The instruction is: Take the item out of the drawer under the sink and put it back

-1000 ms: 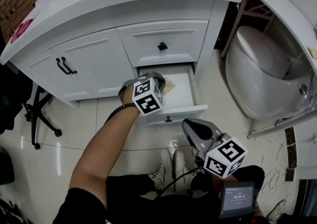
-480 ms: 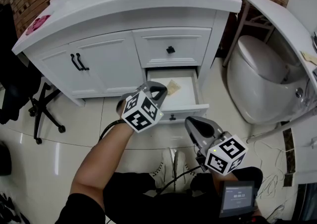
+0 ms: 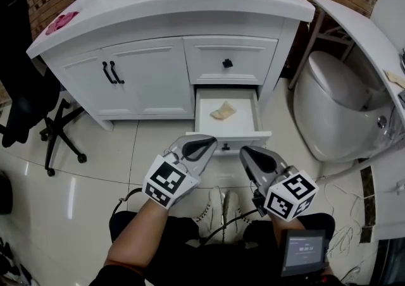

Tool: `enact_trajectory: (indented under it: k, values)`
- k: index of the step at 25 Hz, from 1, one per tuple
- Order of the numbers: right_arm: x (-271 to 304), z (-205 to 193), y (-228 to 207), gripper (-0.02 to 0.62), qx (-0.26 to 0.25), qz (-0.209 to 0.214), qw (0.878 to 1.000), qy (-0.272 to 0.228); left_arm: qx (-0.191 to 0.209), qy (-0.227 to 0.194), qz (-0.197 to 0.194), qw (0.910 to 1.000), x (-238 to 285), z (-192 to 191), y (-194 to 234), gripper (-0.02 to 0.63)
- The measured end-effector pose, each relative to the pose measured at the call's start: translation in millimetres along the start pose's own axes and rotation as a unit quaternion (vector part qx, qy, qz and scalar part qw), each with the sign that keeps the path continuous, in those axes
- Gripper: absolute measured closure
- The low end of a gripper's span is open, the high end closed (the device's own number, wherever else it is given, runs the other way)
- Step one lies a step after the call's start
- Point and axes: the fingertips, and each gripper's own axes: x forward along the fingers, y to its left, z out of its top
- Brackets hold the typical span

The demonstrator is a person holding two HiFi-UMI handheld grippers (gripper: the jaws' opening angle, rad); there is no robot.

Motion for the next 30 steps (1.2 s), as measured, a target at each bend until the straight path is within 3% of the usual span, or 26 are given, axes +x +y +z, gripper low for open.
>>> enact_trajectory:
  k: [5, 13, 18, 30]
  values:
    - [-5, 1, 13, 0.588, -0.007, 0.004, 1.0, -0.001, -0.082, -0.049, 0.023, 0.9951, -26, 5, -9, 0.6]
    - [-29, 8, 33, 0.588, -0.019, 0.005, 1.0, -0.015, -0.062, -0.057, 0.029, 0.996, -57, 20, -35, 0.6]
    - [-49, 9, 47, 0.588, -0.028, 0.004, 0.999, -0.024, -0.072, -0.082, 0.027, 0.9937, -79, 28, -51, 0.6]
    - [-94, -4, 84, 0.588, -0.036, 0.003, 0.999, -0.032, -0.064, -0.085, 0.059, 0.9926, -114, 34, -85, 0.6]
